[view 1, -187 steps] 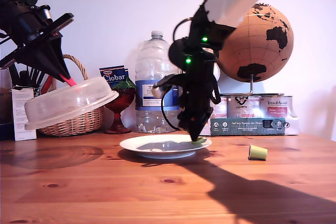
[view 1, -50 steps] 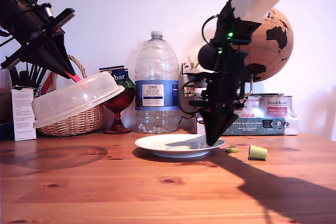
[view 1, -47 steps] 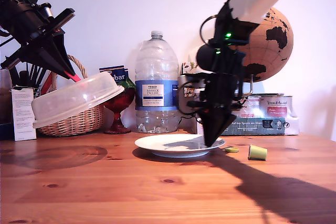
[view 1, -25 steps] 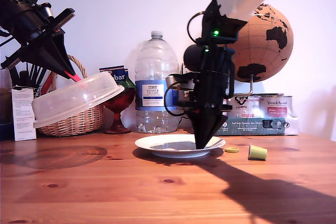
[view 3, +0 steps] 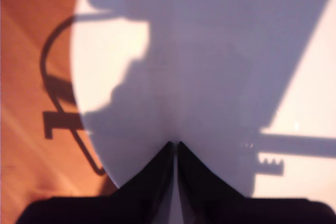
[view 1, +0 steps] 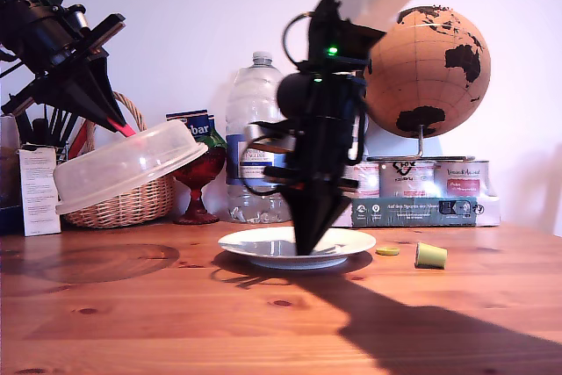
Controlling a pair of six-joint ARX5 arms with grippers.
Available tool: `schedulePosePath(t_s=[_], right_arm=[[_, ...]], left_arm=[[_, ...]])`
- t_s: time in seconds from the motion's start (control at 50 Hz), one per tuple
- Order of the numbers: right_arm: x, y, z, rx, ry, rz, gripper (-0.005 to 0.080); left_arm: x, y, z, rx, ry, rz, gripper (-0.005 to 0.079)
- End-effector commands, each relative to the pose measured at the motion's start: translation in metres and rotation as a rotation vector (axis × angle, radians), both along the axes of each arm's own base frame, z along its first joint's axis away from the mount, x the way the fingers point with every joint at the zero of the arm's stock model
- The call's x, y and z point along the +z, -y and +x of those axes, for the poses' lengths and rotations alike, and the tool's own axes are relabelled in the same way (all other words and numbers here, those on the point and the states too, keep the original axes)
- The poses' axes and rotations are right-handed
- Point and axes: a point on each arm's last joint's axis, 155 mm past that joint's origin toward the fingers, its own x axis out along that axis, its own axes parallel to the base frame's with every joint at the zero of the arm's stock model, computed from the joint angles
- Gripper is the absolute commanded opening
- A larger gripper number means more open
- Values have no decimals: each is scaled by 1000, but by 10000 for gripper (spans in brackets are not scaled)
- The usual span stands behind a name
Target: Lift the plastic dome with your left arm while removing the green coffee capsule from the plate using your right arm.
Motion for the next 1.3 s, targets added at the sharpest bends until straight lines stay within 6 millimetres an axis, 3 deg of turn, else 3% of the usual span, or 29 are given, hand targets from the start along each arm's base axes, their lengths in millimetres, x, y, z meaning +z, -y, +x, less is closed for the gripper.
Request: schedulePosePath(t_s=[0.0, 0.42, 0.84, 1.12, 1.28], right_arm=[[-34, -8, -18, 26, -72, -32, -13], [-30, -57, -50, 105, -99, 42, -13], [-28, -83, -76, 144, -137, 80, -13], [-22, -84, -60, 138, -88, 108, -13], [3, -86, -31, 118, 14, 172, -13]], left_arm=[[16, 4, 2, -13, 46, -5, -22], [16, 4, 2, -13, 46, -5, -22], [15, 2, 2, -9, 42, -5, -22], [16, 2, 2, -9, 44, -5, -22], [16, 2, 3, -9, 50, -5, -22]])
